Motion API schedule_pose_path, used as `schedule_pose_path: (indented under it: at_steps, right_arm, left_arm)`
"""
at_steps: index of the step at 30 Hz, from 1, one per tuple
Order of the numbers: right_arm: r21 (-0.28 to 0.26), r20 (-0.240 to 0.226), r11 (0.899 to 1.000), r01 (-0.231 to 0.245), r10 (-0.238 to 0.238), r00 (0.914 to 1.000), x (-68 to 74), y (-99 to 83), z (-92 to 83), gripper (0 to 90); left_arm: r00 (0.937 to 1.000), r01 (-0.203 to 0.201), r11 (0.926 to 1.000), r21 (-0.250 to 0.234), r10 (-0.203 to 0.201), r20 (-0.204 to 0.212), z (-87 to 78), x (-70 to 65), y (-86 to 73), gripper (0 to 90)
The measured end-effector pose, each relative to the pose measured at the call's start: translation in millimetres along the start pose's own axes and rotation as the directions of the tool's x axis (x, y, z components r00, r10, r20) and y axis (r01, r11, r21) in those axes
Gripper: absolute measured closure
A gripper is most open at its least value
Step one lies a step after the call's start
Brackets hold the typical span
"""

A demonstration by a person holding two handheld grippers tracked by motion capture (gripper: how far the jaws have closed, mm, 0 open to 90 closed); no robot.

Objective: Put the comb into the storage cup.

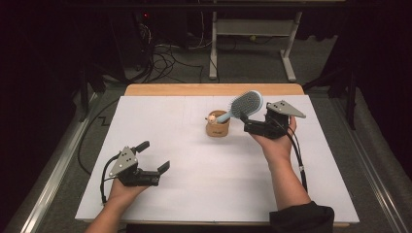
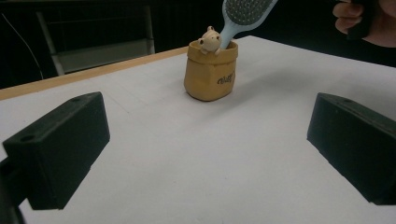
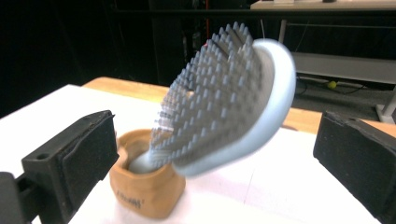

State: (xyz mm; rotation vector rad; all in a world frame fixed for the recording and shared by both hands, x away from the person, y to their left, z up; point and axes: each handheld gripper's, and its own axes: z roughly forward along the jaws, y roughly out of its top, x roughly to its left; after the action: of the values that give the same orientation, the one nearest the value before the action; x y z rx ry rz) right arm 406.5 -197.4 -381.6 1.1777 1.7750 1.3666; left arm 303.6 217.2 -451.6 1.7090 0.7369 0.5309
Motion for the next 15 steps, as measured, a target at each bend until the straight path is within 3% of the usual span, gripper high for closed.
schedule_pose_path:
  at_steps: [15]
  right_arm:
    - [0.088, -0.013, 0.995, 0.038, -0.037, 0.9992, 0.1, -63.6, -20.7, 0.4]
  left_arm:
    - [0.9999, 0.013, 0.9999, 0.009, -0.013, -0.007, -0.5, 3.6, -1.8, 0.0]
